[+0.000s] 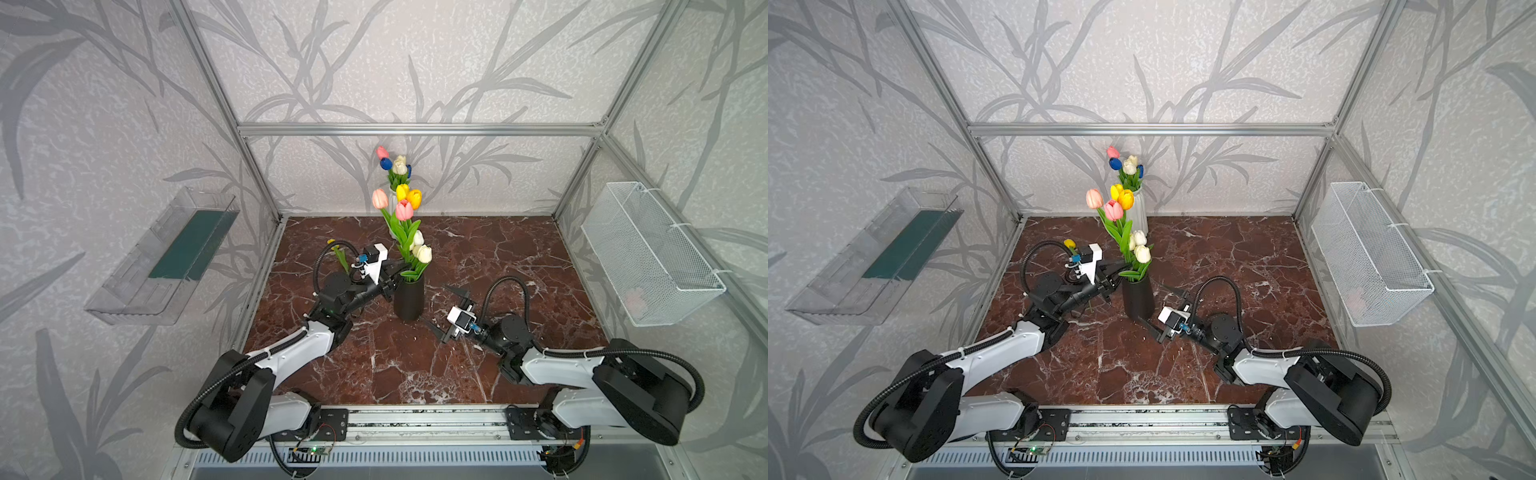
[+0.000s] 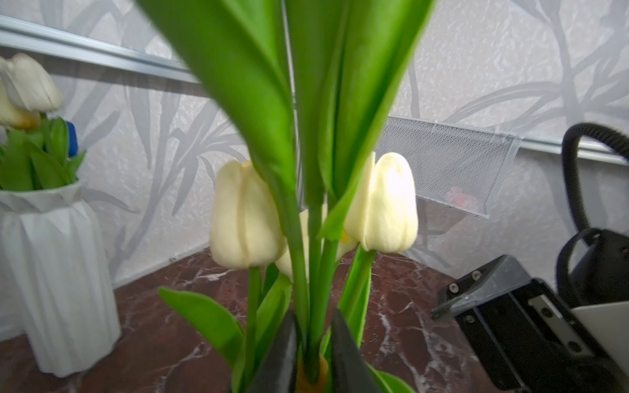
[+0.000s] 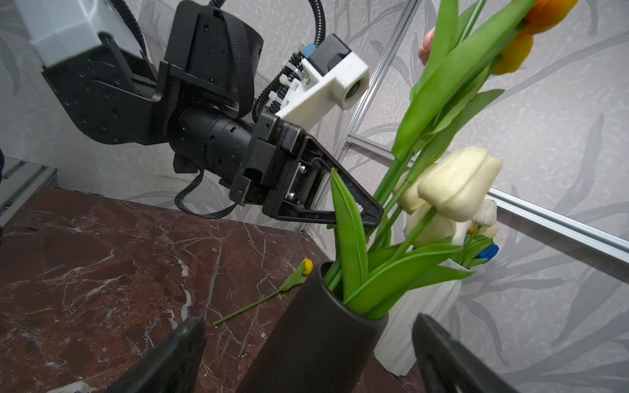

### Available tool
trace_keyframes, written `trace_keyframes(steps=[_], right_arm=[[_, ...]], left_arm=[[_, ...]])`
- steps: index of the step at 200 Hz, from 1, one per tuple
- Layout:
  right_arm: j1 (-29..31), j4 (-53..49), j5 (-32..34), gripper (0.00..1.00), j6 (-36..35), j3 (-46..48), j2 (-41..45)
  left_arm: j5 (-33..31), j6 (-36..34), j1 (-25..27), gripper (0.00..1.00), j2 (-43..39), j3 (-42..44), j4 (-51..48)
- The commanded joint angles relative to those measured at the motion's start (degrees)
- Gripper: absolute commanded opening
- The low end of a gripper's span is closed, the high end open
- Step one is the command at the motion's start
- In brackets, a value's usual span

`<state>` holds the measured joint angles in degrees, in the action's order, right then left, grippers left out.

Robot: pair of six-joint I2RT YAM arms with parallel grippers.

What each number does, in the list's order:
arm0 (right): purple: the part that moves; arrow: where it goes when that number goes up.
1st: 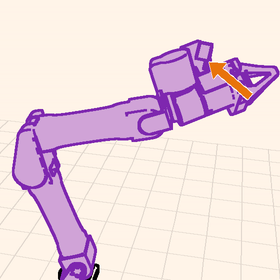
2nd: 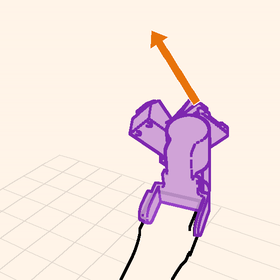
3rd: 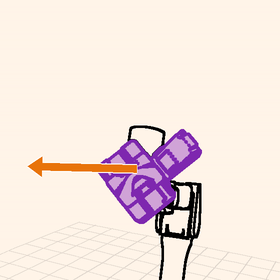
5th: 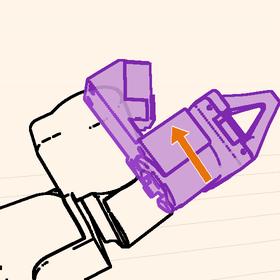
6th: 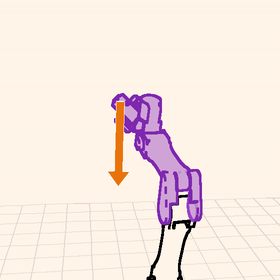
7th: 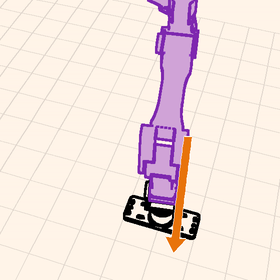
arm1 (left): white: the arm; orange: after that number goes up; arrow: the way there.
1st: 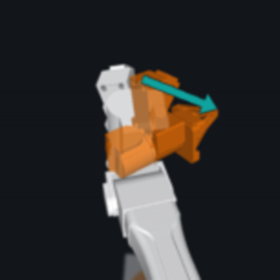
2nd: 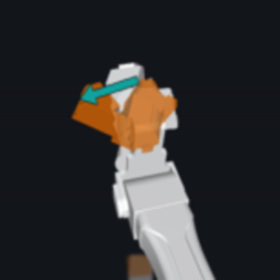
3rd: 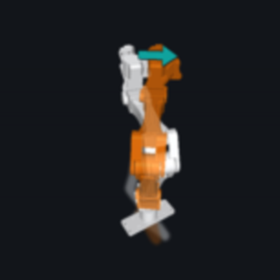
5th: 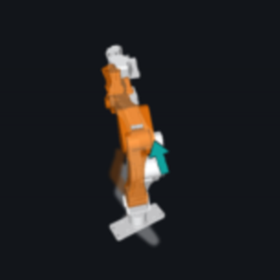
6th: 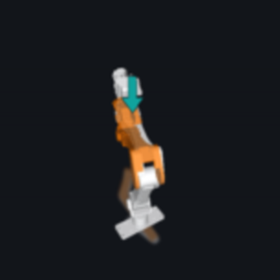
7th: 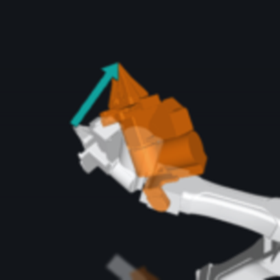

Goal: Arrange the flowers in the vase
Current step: 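Lower the bunch into the black cylinder and open the left gripper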

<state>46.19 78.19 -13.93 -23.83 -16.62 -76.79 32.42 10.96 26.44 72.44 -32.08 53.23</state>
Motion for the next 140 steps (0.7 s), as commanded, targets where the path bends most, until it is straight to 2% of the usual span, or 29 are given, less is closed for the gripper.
trace_keyframes(steps=[1,67,83,111,121,132,140], right_arm=[[0.43,2.47,0.16,0.95,-0.08,0.36,0.15],[0.43,2.42,0.13,0.95,-0.16,0.29,-0.29],[0.45,2.45,0.12,0.95,-0.16,0.27,-0.37],[0.45,2.42,0.04,0.95,-0.16,0.35,-0.21],[0.43,2.44,0.05,0.95,-0.16,0.36,-0.12],[0.44,2.4,0.11,0.95,-0.16,0.36,-0.19],[0.45,2.4,0.13,0.95,-0.16,0.32,-0.25]], left_arm=[[-1.86,-2.71,0.14,0.34,-3.68,0.34,-3.52],[-3.87,-8.15,0.11,0.39,-10.7,-2.58,-18.3],[-4.12,-8.89,0.06,0.34,-11.83,-2.51,-20.06],[-4.6,-11.4,0.02,0.5,-12.45,-3.88,-27.69],[-7.39,-10.75,0.01,0.54,-13.15,-3.78,-30.77],[-10.18,-10.36,-0.09,0.58,-14.46,-1.22,-29.54],[-11.33,-10.09,-0.23,0.67,-15.93,1.13,-27.63]])
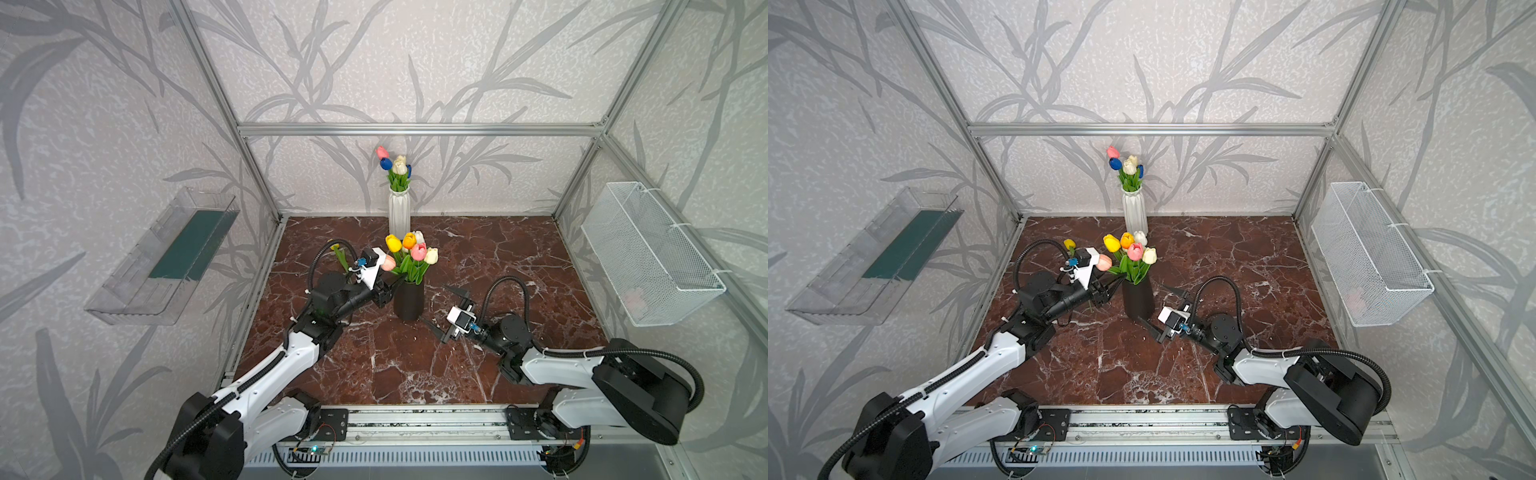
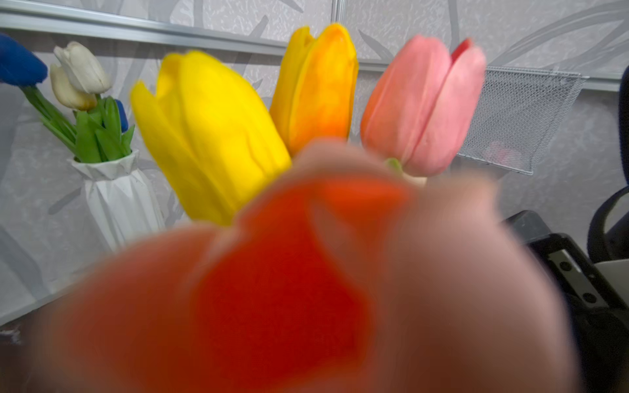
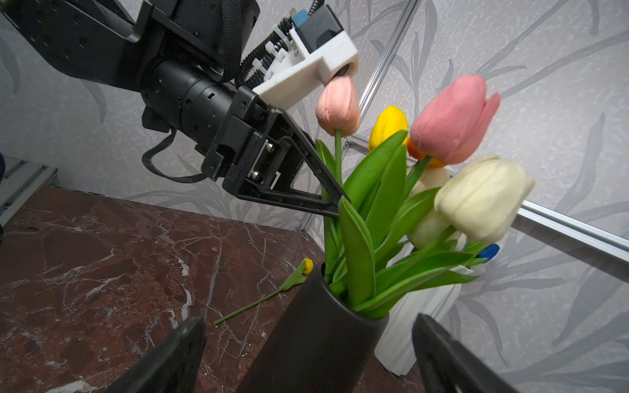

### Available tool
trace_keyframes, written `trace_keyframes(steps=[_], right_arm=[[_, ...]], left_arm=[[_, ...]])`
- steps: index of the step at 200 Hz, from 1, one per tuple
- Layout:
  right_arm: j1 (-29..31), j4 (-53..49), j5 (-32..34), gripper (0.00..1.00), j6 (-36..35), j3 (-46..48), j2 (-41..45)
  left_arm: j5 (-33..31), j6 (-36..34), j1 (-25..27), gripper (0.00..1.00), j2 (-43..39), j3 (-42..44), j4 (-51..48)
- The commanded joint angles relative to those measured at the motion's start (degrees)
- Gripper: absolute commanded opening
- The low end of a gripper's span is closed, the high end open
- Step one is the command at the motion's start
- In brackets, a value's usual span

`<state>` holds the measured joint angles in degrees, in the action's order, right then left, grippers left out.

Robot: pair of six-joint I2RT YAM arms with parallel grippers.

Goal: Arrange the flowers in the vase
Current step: 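Lower the bunch into the black cylinder and open the left gripper, then move the left gripper to the loose yellow tulip and grasp its stem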

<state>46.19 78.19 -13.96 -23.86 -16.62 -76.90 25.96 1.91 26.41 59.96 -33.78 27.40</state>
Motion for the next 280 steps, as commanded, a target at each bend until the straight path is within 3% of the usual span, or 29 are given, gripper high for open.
trace_keyframes(steps=[1,15,54,68,83,112,151,214,243,280], right_arm=[[0.46,2.4,0.16,0.95,-0.14,0.3,-0.16],[0.43,2.4,0.12,0.95,-0.05,0.27,-0.31],[0.48,2.41,0.65,0.95,0.48,-0.03,-0.69],[0.46,2.4,1.34,0.95,0.57,-0.27,-1.21],[0.4,2.41,1.9,0.95,0.86,-0.25,-1.23],[0.45,2.41,2.62,0.95,1.26,-0.29,-1.32],[0.48,2.4,2.92,0.95,1.36,-0.25,-1.5],[0.43,2.4,2.89,0.95,1.26,-0.17,-1.33],[0.46,2.4,2.72,0.95,1.27,-0.16,-1.19],[0.47,2.4,2.78,0.95,1.1,-0.1,-0.97]], left_arm=[[-4.99,-1.04,-0.22,0.68,-3.62,3.06,-1.63],[-6.72,-0.77,-0.3,0.79,-5.98,5.5,-0.78],[-10.16,-0.29,-0.33,0.84,-11.02,7.11,-5.33],[-12.88,0.16,-0.31,0.86,-13.02,9.07,-4.64],[-15.09,0.52,-0.31,0.95,-14.88,11.36,-2.16],[-17.64,-0.83,-0.31,0.97,-17.0,12.89,-0.81],[-27.28,-2.15,-0.44,0.96,-18.3,18.61,4.42],[-33.45,-3.31,-2.07,0.93,-12.53,21.84,8.61],[-34.53,1.0,-6.02,0.89,-5.19,18.45,7.03],[-36.2,12.33,-14.65,0.74,5.46,5.71,-9.61]])
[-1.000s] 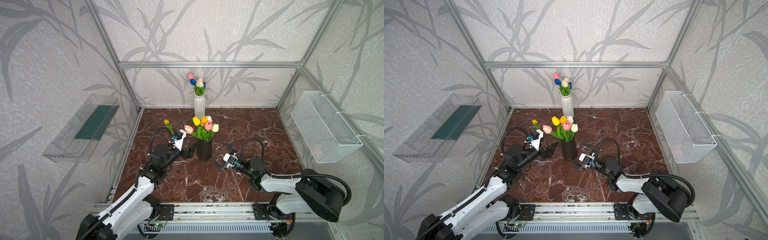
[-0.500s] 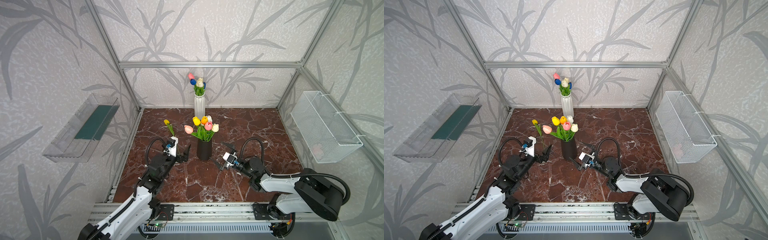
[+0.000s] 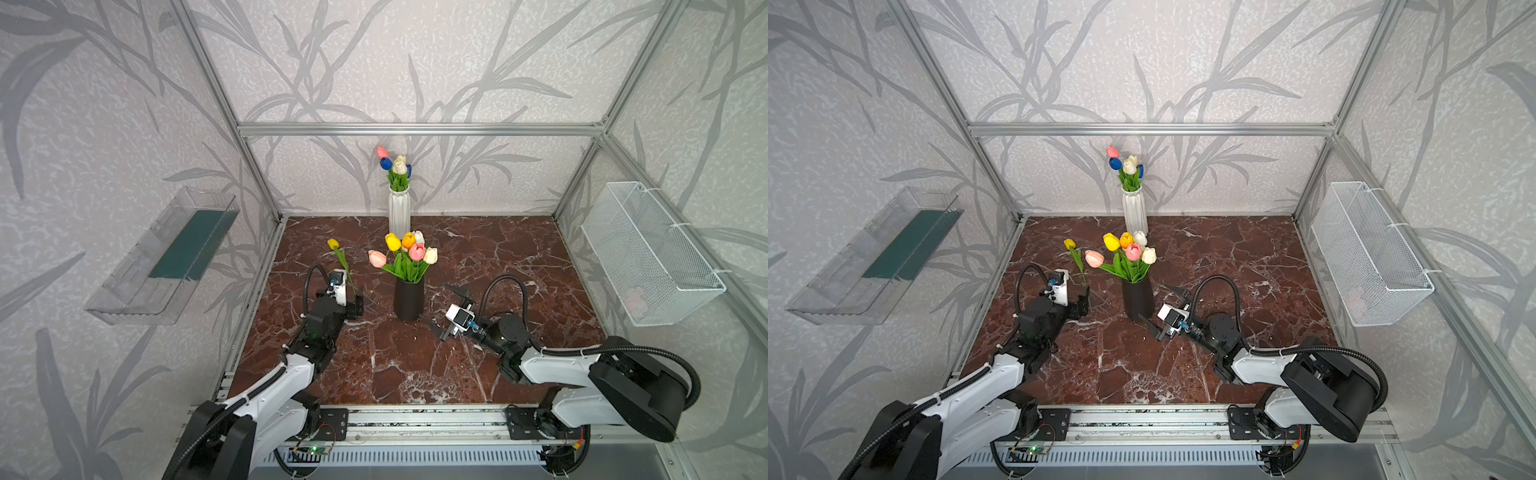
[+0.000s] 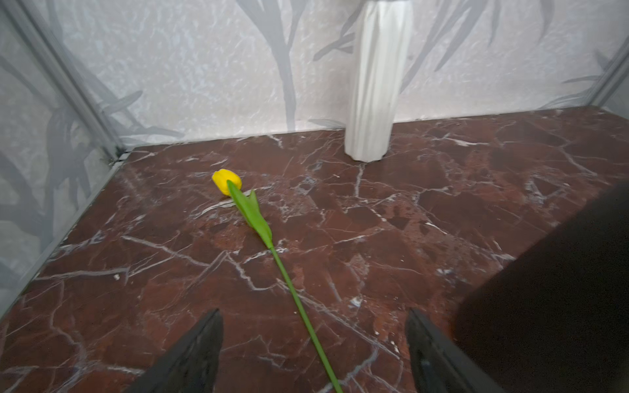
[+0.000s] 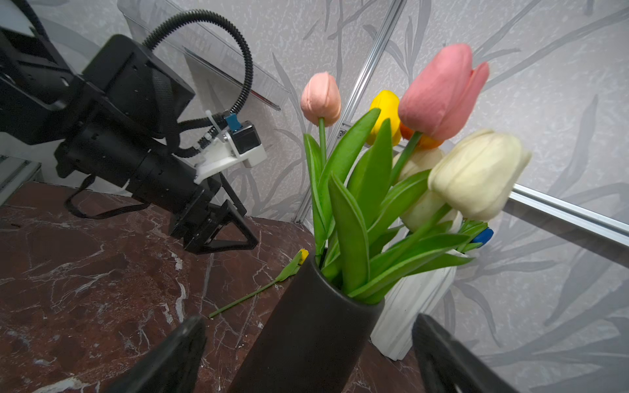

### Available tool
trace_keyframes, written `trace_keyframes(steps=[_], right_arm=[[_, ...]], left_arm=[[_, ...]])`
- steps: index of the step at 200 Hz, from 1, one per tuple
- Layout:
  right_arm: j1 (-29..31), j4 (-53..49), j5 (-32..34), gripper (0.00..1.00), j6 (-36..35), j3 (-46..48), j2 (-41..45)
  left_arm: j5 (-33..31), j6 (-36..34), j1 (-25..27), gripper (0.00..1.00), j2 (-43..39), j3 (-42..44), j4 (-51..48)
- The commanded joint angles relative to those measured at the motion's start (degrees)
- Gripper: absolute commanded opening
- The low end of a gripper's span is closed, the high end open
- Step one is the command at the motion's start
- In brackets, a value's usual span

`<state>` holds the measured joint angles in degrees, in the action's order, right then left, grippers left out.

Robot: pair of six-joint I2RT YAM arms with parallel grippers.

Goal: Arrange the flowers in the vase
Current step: 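Move the left gripper to the loose yellow tulip and grasp its stem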

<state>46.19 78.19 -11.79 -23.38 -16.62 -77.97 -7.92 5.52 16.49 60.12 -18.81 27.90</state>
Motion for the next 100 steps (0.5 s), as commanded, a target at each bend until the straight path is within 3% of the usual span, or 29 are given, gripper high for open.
trace_keyframes(steps=[1,24,49,87,100], right_arm=[[0.47,2.45,0.62,0.95,0.62,-0.09,0.1],[0.46,2.36,0.83,0.95,0.56,-0.03,-0.19],[0.47,2.32,2.0,0.95,1.37,-0.6,-1.74],[-1.97,0.3,2.05,0.98,6.88,-1.92,-2.0],[-3.16,-0.34,1.16,0.98,8.8,-1.98,-1.6]], left_arm=[[-2.17,9.07,-4.94,0.73,5.73,-9.73,-10.74],[1.41,13.81,-8.62,0.64,17.39,-23.6,-27.54],[3.51,13.47,-8.76,0.66,29.9,-39.08,-45.38],[4.81,14.27,-8.58,0.67,42.46,-51.03,-56.36],[6.81,14.35,-8.47,0.59,46.17,-54.74,-59.6]])
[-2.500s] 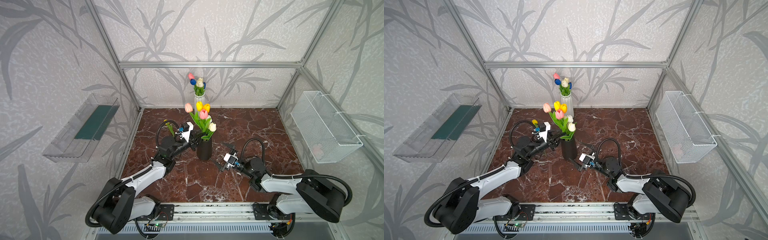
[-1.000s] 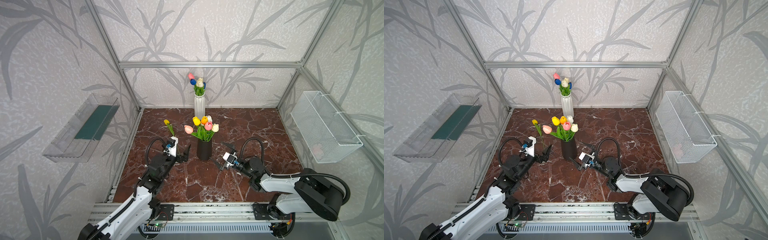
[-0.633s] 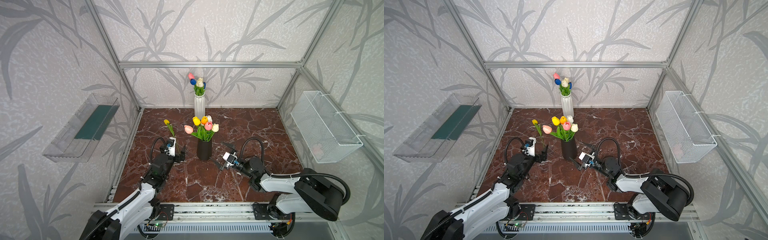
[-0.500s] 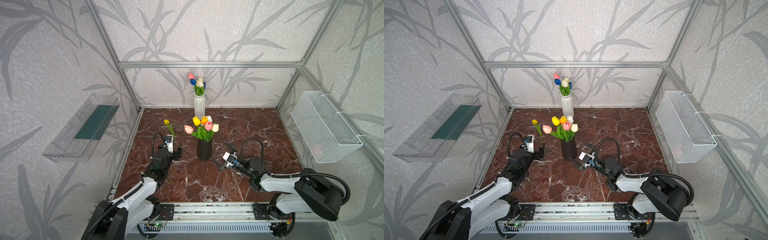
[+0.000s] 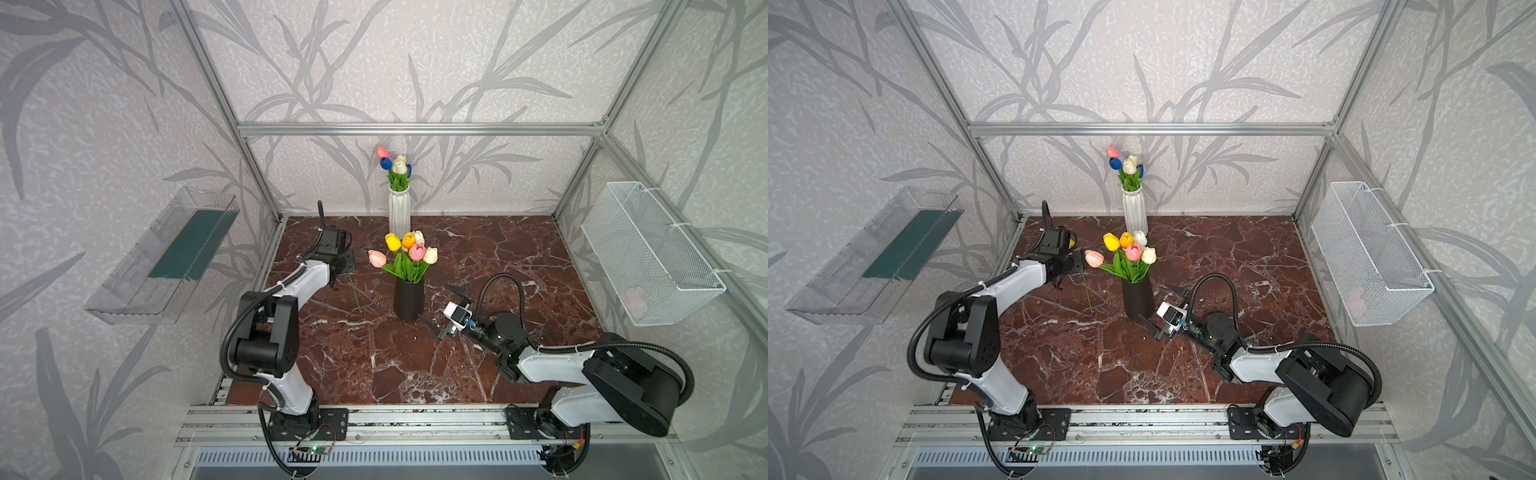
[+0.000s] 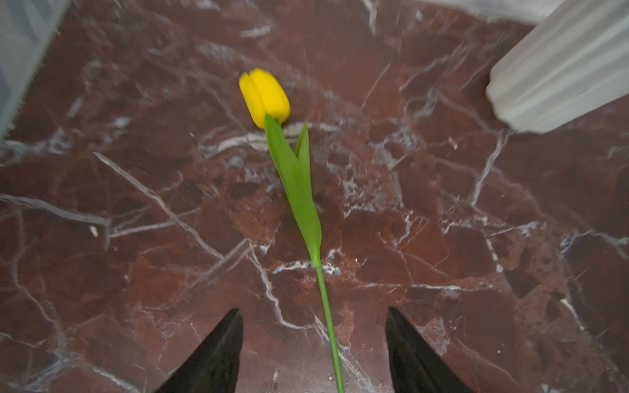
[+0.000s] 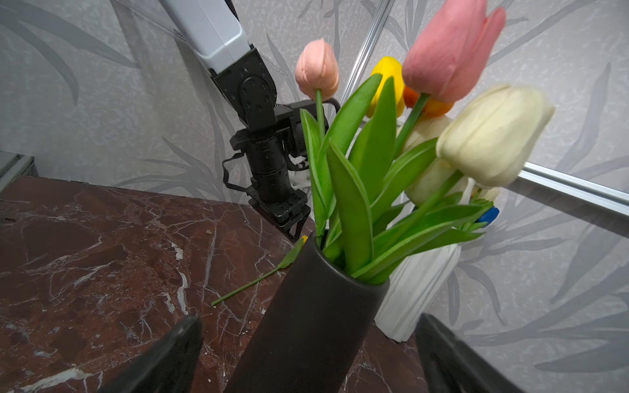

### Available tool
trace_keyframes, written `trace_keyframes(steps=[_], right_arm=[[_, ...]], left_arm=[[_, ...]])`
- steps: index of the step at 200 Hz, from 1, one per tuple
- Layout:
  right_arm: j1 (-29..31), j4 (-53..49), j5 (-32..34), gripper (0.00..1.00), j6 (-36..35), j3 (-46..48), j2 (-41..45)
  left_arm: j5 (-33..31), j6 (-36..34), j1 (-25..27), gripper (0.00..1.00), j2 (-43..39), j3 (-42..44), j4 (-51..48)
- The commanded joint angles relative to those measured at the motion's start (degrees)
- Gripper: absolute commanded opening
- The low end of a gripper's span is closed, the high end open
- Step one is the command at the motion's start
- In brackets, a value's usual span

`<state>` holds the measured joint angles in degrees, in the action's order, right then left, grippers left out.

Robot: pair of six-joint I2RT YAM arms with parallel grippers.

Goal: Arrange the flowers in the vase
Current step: 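Move the left gripper to the loose yellow tulip and grasp its stem, then lift the yellow tulip and carry it over the black cylinder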

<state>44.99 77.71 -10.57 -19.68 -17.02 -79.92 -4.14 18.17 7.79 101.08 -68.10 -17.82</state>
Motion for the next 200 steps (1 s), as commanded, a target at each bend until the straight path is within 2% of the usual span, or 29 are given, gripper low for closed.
trace_keyframes(steps=[1,11,65,80,95,111,124,157,165,182,200], right_arm=[[-1.98,0.06,-0.07,0.98,5.19,-1.6,0.41],[-2.25,-0.6,0.04,0.98,5.53,-1.7,0.79],[-2.37,1.23,0.2,0.99,5.84,-1.32,0.16],[-2.45,2.02,0.2,0.98,6.04,-1.06,-0.02],[-2.45,2.77,0.32,0.99,6.14,-0.78,0.06],[-2.63,2.79,0.62,0.99,6.39,-0.67,0.38],[-2.74,2.85,0.72,0.99,6.36,-0.56,0.47],[-2.81,2.81,0.9,0.99,6.5,-0.52,0.52],[-2.81,2.81,0.99,0.99,6.52,-0.53,0.55],[-2.81,2.8,1.16,0.99,6.5,-0.39,0.64],[-2.81,2.8,1.73,0.99,6.25,-0.39,0.92]], left_arm=[[3.24,1.74,0.22,0.58,5.41,-5.68,-14.02],[4.05,2.11,0.29,0.52,7.57,-7.42,-15.3],[3.13,2.26,0.63,0.48,14.3,-11.04,-16.68],[3.48,1.97,0.63,0.42,15.87,-11.83,-16.7],[3.45,1.7,0.64,0.41,17.48,-12.7,-17.03],[2.68,1.64,0.59,0.35,19.08,-13.87,-17.73],[3.17,1.35,0.62,0.25,20.15,-15.28,-18.81],[3.32,1.0,0.49,0.08,20.0,-15.72,-18.47],[3.1,0.99,0.47,0.0,19.71,-15.69,-18.47],[2.12,0.81,0.51,0.0,17.67,-14.45,-16.93],[1.59,1.14,0.6,0.0,12.07,-10.48,-12.38]])
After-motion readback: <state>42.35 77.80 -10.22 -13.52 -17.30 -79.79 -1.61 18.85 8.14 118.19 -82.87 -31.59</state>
